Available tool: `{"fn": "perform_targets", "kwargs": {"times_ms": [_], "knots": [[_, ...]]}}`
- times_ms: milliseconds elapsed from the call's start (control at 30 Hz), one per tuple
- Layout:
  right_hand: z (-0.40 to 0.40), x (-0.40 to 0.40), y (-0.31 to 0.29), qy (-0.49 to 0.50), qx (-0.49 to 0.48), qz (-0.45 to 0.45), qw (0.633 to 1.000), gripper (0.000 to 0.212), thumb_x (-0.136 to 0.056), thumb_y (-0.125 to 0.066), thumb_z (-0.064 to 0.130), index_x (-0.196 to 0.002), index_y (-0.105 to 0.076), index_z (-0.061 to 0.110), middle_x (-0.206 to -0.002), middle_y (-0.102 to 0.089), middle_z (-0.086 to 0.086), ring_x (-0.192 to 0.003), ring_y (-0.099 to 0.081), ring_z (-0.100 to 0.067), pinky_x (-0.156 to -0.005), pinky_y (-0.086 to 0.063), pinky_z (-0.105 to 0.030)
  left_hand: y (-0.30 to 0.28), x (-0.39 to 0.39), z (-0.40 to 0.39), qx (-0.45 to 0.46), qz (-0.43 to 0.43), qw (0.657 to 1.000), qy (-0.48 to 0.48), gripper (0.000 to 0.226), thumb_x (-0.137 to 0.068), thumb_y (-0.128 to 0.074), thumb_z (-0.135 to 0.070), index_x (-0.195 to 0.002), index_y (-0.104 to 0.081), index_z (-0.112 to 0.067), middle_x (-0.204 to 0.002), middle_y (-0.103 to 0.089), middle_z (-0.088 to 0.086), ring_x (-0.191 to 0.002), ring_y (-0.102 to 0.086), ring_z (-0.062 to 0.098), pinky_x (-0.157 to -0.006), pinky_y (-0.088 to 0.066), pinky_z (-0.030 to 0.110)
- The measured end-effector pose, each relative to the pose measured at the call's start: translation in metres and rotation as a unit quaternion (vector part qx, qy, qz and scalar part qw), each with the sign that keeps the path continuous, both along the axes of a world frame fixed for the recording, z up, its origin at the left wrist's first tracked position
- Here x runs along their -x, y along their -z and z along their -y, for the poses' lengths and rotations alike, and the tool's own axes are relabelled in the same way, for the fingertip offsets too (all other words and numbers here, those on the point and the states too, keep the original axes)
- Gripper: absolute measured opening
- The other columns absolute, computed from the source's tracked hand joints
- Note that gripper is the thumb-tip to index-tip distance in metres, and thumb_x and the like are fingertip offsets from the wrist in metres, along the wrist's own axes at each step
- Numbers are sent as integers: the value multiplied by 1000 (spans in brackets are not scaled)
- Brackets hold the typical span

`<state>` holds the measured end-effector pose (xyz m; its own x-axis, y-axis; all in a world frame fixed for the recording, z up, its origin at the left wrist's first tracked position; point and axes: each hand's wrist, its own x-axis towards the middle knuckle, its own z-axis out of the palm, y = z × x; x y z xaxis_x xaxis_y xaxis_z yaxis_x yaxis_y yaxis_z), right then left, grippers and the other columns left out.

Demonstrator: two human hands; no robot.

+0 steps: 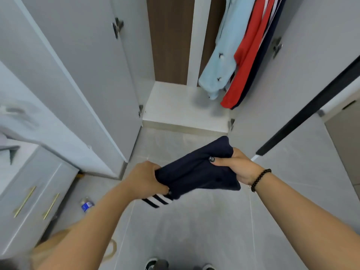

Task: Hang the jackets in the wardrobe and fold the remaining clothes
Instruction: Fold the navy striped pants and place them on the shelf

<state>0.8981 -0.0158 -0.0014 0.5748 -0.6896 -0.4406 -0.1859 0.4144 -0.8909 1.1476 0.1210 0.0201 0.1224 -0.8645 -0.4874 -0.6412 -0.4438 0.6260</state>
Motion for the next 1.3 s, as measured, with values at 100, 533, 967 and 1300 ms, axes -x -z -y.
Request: {"fn": "perform_targets", "kwargs": {"times_ms": [100, 533, 967, 1300], "knots": [[21, -23, -92, 31, 87, -2, 996, 47, -60, -84, 30, -101, -69, 12, -102, -73, -12, -99, -69, -27, -79, -57, -37, -79, -32, 19, 83, 0, 996, -45, 19, -66, -79, -22, -77, -67, -13, -62, -64, -5, -52, -57, -2, -45, -41, 11], [22, -85, -408, 79, 378, 108, 916, 41, -63, -88, 30, -100, -73, 30, -106, -73, 2, -98, -70, -14, -80, -58, -29, -353, -112, 34, 515, -191, 805, -223, 54, -68, -82, -5, -111, -64, -32, -92, -71, -9, -81, -71, 10, -64, -56, 18], [79, -111, -467, 193, 512, 13, 837, 13, -81, -76, 25, -91, -68, 28, -83, -72, 16, -79, -67, 1, -61, -52, -13, -409, -111, 126, 513, -168, 821, -187, 14, -93, -50, -49, -101, -60, -40, -88, -68, -29, -82, -62, -11, -60, -44, 4], [222, -103, -525, 197, 564, 22, 802, 28, -79, -77, 26, -105, -67, 21, -99, -71, 11, -92, -66, -3, -82, -52, -25, -469, -122, 275, 573, -33, 807, -141, 34, -90, -51, -55, -94, -60, -23, -89, -66, -7, -80, -61, 2, -63, -40, 15]]}}
